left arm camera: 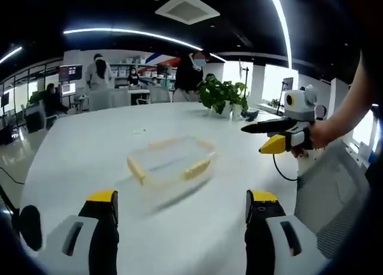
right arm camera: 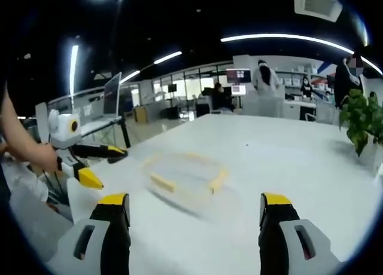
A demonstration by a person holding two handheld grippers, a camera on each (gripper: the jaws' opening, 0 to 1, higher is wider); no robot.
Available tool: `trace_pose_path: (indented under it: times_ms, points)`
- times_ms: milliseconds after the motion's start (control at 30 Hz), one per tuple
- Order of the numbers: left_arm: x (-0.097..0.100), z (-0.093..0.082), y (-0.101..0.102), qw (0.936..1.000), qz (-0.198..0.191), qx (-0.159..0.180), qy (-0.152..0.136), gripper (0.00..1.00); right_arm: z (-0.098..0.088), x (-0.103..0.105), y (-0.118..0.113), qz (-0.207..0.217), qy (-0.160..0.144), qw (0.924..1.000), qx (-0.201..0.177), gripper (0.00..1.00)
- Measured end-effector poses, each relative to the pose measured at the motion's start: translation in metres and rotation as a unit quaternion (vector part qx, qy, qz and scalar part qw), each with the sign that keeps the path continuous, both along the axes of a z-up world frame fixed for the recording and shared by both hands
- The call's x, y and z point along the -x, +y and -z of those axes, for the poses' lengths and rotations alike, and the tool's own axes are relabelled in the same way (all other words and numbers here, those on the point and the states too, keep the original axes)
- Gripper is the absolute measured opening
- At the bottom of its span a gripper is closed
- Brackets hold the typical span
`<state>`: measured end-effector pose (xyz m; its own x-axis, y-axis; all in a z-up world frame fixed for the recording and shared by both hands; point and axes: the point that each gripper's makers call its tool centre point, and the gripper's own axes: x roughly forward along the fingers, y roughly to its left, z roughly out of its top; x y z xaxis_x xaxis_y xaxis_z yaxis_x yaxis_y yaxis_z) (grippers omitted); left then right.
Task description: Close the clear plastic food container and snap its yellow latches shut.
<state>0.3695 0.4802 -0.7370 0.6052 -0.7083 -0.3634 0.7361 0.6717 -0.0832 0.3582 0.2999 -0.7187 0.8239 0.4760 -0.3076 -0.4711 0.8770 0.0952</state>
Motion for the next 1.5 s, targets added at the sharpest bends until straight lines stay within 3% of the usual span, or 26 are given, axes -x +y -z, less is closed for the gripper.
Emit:
trace_pose_path:
  times_ms: [733,933,1500]
  points:
    - [0.031,-0.003,0.009,0.9998,-0.02,0.008,0.001,0.88,-0.008,0.032,-0.012,0.019,-0.003,0.9996,-0.022,0.9]
    - [0.038,-0.011,0.009,0.9993,-0.031,0.02,-0.001,0.88,-0.013,0.04,-0.011,0.021,-0.004,0.9992,-0.032,0.9]
    - [0.05,-0.02,0.009,0.998,-0.057,0.027,-0.006,0.87,-0.024,0.048,-0.026,0.032,-0.014,0.9986,-0.041,0.88]
